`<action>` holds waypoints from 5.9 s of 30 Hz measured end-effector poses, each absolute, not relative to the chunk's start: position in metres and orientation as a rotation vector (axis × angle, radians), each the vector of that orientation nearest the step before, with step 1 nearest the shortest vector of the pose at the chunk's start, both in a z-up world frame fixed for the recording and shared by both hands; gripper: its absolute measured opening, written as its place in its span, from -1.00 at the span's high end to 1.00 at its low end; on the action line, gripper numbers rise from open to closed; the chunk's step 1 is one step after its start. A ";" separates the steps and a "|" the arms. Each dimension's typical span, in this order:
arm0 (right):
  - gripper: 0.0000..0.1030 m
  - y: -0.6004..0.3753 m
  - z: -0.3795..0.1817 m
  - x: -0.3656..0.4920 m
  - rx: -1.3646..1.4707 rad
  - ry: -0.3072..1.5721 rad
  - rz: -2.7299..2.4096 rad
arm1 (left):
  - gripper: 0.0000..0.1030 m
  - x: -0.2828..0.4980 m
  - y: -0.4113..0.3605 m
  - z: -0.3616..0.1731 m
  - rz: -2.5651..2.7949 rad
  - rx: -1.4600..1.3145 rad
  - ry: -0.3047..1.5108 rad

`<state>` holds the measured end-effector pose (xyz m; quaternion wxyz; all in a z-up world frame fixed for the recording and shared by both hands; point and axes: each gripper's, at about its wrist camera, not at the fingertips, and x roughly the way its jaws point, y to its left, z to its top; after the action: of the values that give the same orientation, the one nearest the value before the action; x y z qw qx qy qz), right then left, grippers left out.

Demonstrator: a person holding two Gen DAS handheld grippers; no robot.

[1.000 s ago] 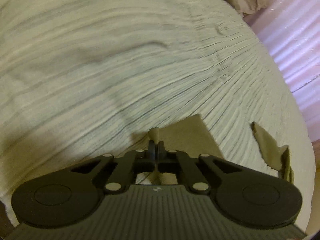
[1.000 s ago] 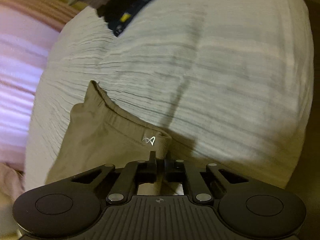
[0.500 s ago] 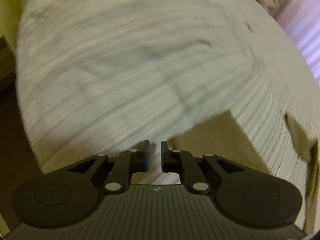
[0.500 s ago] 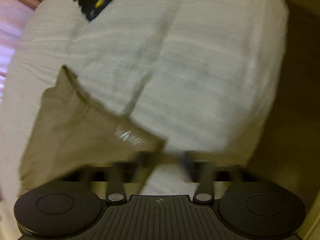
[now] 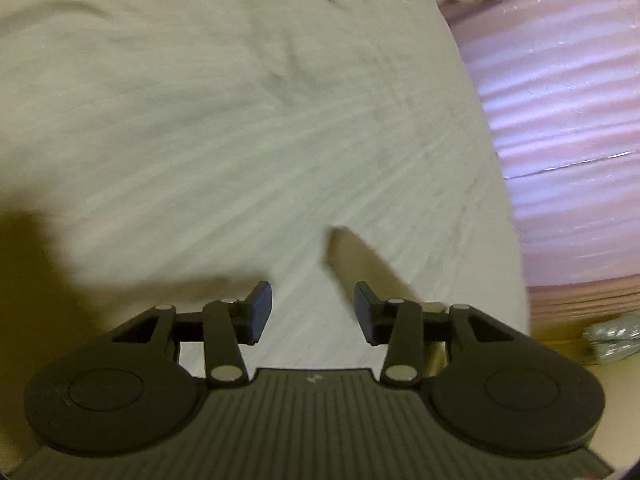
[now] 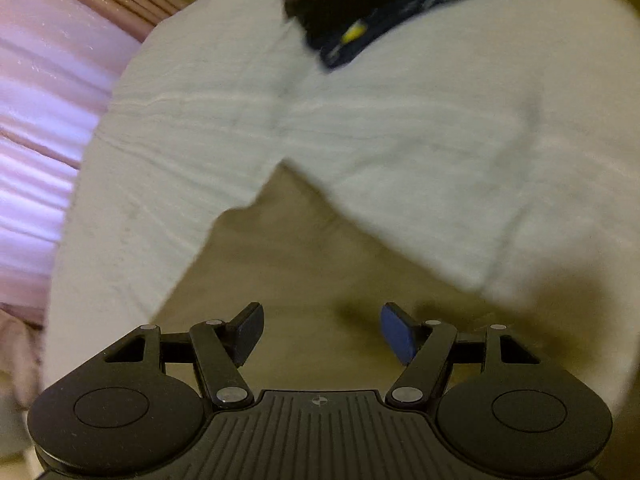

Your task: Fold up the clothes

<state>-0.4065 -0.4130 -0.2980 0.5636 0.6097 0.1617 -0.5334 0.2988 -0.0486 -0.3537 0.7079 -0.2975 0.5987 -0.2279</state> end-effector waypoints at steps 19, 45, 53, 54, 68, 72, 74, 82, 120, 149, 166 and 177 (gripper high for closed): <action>-0.33 -0.423 -0.330 -0.343 1.604 0.320 -1.354 | 0.97 0.394 -0.203 -0.285 -1.154 -0.364 0.884; -0.33 -0.420 -0.338 -0.302 1.605 0.426 -1.304 | 0.67 0.417 -0.171 -0.401 -0.750 -0.384 1.172; -0.33 -0.399 -0.331 -0.338 1.611 0.378 -1.383 | 1.00 0.432 -0.182 -0.405 -0.837 -0.025 0.980; -0.33 -0.397 -0.332 -0.341 1.606 0.380 -1.386 | 1.00 0.434 -0.186 -0.413 -0.808 0.058 0.977; -0.32 -0.448 -0.290 -0.374 1.140 0.544 -1.274 | 0.69 0.341 -0.185 -0.352 -0.873 0.074 0.947; -0.32 -0.491 -0.285 -0.369 1.004 0.591 -1.159 | 0.53 0.284 -0.227 -0.332 -1.065 0.155 0.934; -0.32 -0.512 -0.288 -0.360 0.946 0.642 -1.078 | 0.50 0.258 -0.254 -0.329 -1.164 0.230 0.934; -0.32 -0.576 -0.309 -0.278 0.706 0.832 -0.629 | 0.24 0.175 -0.354 -0.344 -1.454 0.668 0.831; 0.95 -0.607 -0.355 -0.192 0.672 0.853 -0.563 | 0.41 0.239 -0.373 -0.361 -1.233 0.547 0.772; -0.27 -0.561 -0.327 -0.180 0.753 0.807 -0.676 | 0.25 0.413 -0.257 -0.356 -1.057 0.524 0.990; 0.04 -0.477 -0.374 0.159 0.396 0.907 0.132 | 0.59 0.474 -0.211 -0.405 -1.202 0.107 1.202; 0.97 -0.471 -0.379 0.181 0.424 0.862 0.147 | 0.90 0.469 -0.230 -0.362 -1.306 0.130 0.853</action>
<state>0.1809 -0.4709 -0.3786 0.8842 0.2036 0.4144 0.0709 0.4690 -0.2297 -0.3621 0.7091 0.0585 0.3842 -0.5883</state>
